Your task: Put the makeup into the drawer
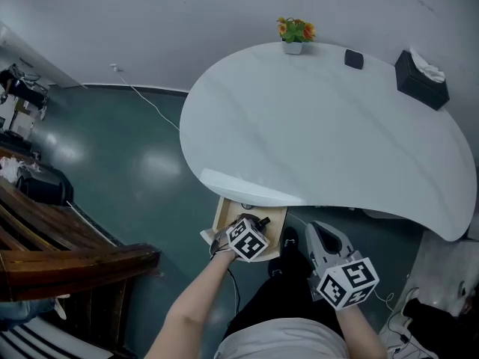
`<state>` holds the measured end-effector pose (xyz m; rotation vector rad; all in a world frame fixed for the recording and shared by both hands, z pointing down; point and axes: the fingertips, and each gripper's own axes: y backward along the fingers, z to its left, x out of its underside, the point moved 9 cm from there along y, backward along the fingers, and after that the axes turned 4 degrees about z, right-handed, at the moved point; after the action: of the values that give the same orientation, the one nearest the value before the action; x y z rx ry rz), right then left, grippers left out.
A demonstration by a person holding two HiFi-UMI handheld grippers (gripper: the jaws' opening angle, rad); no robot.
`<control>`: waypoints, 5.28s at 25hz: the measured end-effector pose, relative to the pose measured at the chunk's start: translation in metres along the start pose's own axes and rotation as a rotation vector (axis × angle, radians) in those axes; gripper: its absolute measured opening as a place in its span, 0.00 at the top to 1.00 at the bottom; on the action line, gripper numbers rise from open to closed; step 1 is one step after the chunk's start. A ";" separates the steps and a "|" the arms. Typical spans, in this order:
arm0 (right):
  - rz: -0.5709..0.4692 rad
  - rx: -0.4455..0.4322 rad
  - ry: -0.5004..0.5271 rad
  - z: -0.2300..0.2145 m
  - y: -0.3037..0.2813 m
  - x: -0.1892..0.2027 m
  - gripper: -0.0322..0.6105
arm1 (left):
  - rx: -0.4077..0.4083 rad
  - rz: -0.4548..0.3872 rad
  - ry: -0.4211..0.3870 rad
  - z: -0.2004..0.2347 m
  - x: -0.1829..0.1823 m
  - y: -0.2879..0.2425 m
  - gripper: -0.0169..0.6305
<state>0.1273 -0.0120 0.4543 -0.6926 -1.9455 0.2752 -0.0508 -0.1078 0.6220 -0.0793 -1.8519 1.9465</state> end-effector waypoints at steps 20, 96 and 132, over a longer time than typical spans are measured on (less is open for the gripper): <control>0.038 -0.011 -0.013 0.002 -0.012 0.002 0.95 | -0.007 0.050 -0.076 0.024 -0.008 -0.028 0.82; 0.109 -0.051 0.005 0.008 -0.013 0.022 0.95 | -0.044 -0.094 -0.168 0.003 -0.034 -0.007 0.77; 0.020 -0.143 0.147 0.076 0.005 0.020 0.95 | -0.331 -0.514 0.313 -0.030 0.064 0.156 0.91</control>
<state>0.0557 0.0113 0.4319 -0.8036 -1.8308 0.0951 -0.1418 -0.0561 0.4859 -0.0066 -1.7493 1.2021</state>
